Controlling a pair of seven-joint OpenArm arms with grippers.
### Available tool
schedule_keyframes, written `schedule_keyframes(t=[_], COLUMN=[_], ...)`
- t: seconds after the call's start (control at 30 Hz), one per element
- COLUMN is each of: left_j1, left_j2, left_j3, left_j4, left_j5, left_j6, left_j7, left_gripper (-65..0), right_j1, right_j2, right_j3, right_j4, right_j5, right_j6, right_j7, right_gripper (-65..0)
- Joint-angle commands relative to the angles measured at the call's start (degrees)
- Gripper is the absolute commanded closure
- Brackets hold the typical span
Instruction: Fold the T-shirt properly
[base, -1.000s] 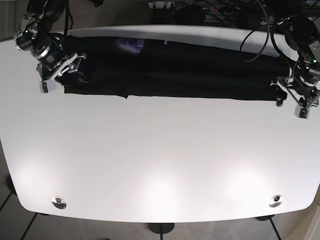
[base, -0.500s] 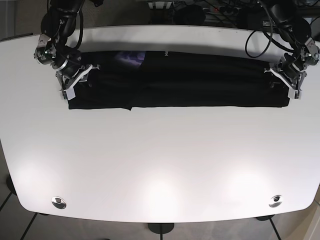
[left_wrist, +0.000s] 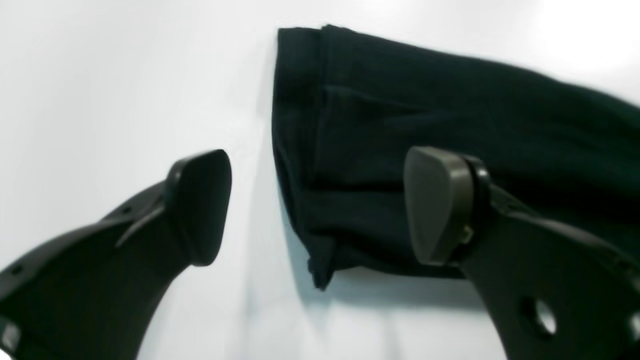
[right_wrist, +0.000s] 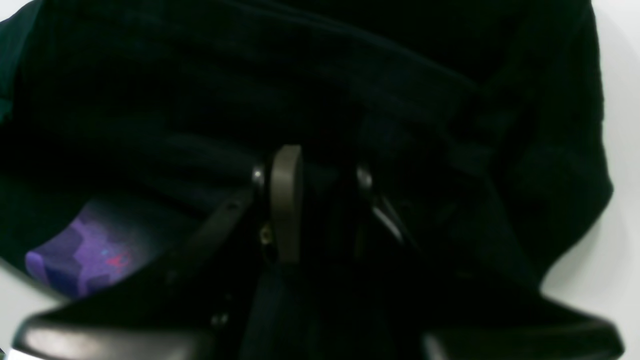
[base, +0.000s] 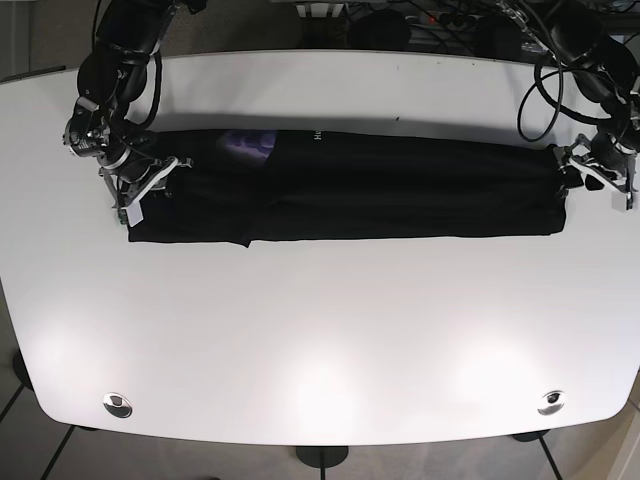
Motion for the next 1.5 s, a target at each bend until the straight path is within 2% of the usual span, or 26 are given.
schedule_keyframes(t=[0.03, 0.1, 0.13, 0.2, 0.33, 0.43, 0.5, 0.57, 0.6, 0.63, 0.73, 0.77, 0.87, 0.93, 1.03, 1.17, 1.2, 1.3, 1.43, 1.47, 1.5], left_j1=[-1.4, -1.7, -2.4, -2.7, -4.8, -5.6, -6.0, -7.5, -7.8, -7.6, -7.6, -7.0, -5.4, -4.7, -4.4, -4.4, -4.6, -4.6, -4.7, -4.7, -4.8], left_j2=[-3.2, -3.8, -3.9, -3.6, -3.5, -3.4, -3.5, -3.5, -3.5, -3.5, -3.5, -2.7, 0.9, 5.3, 12.2, 18.2, 19.6, 22.1, 22.4, 22.2, 22.0], left_j3=[0.3, 0.3, 0.4, 1.6, 6.3, 8.8, 10.4, 11.1, 11.3, 11.4, 11.2, 11.2, 10.9, 11.3, 14.6, 22.3, 23.8, 29.8, 36.8, 38.3, 40.3], left_j4=[-3.8, -8.3, -9.6, -9.9, -10.0, -10.8, -12.0, -13.1, -13.7, -13.6, -9.2, -3.7, 9.5, 19.0, 25.4, 24.3, 23.6, 20.1, 13.4, 11.9, 10.7], left_j5=[-1.5, -1.6, -1.6, -1.6, -1.5, -1.6, -1.6, -1.2, -1.2, -1.2, -1.6, -1.6, -1.6, -1.5, -1.2, -1.3, -1.3, -1.3, -1.2, -1.4, -1.5], left_j6=[-0.1, -0.1, -0.1, -0.1, -0.1, -0.1, -0.1, -0.1, -0.1, -0.1, -0.1, -0.1, -0.1, -0.1, -0.1, -0.1, 1.4, 3.3, 4.3, 6.0, 7.3], left_j7=[-0.6, -0.6, -0.6, -0.6, -0.6, -0.6, -0.6, -0.6, -0.6, -0.6, -0.5, 0.0, 5.0, 9.6, 12.6, 12.4, 12.1, 8.0, 2.0, 1.2, 1.1], left_gripper=[-51.2, -51.2, -51.2, -51.2, -51.1, -50.0, -40.0, -23.3, -10.6, -5.4, -5.0, -4.9, -4.9, -5.1, -5.3, -5.3, -5.4, -5.4, -5.7, -8.6, -14.4], right_j1=[0.5, 0.4, 0.4, 0.3, 0.3, 0.3, 0.3, 0.3, 0.3, 0.3, 0.3, 0.3, 0.4, 0.4, 0.4, 0.4, 0.4, 0.4, 0.4, 0.4, 0.4], right_j2=[0.6, 0.6, 0.6, 0.6, 0.5, -0.9, -1.3, -1.5, -1.5, -1.5, -1.5, -1.5, -1.5, -1.5, -1.5, -1.5, -1.5, -1.5, -1.5, -1.5, -1.5], right_j3=[0.1, 0.1, 0.2, 0.2, 0.2, 0.4, 0.4, 0.4, 0.4, 0.4, 0.4, 0.4, 0.4, 0.4, 0.4, 0.4, 0.4, 0.4, 0.4, 0.4, 0.4], right_j4=[1.1, 1.1, 1.1, 1.1, 1.1, 1.1, 1.1, 1.1, 1.1, 1.1, 1.1, 1.1, 1.1, 1.1, 1.1, 1.1, 1.1, 1.1, 1.1, 1.1, 1.1], right_j5=[-0.1, 0.0, 0.0, 0.0, 0.0, 0.0, 0.0, 0.0, 0.0, 0.0, 0.0, 0.0, 0.0, 0.0, 0.0, 0.0, 0.0, 0.0, 0.0, 0.0, 0.0], right_j6=[-0.01, 0.52, 1.84, 2.72, 2.72, 2.72, 2.72, 2.72, 2.72, 2.72, 2.72, 2.72, 2.72, 2.72, 2.72, 2.72, 2.72, 2.72, 2.72, 2.72, 2.72], right_j7=[-0.1, -0.1, -0.1, -0.1, -0.1, -0.1, -0.1, -0.1, -0.1, -0.1, -0.1, -0.1, -0.1, -0.1, -0.1, -0.1, -0.1, -0.1, -0.1, -0.1, -0.1], right_gripper=[-13.8, -13.8, -13.6, -13.6, -13.6, -13.6, -13.6, -13.6, -13.6, -13.6, -13.6, -13.6, -13.6, -13.6, -13.6, -13.6, -13.6, -13.6, -13.6, -13.6, -13.6])
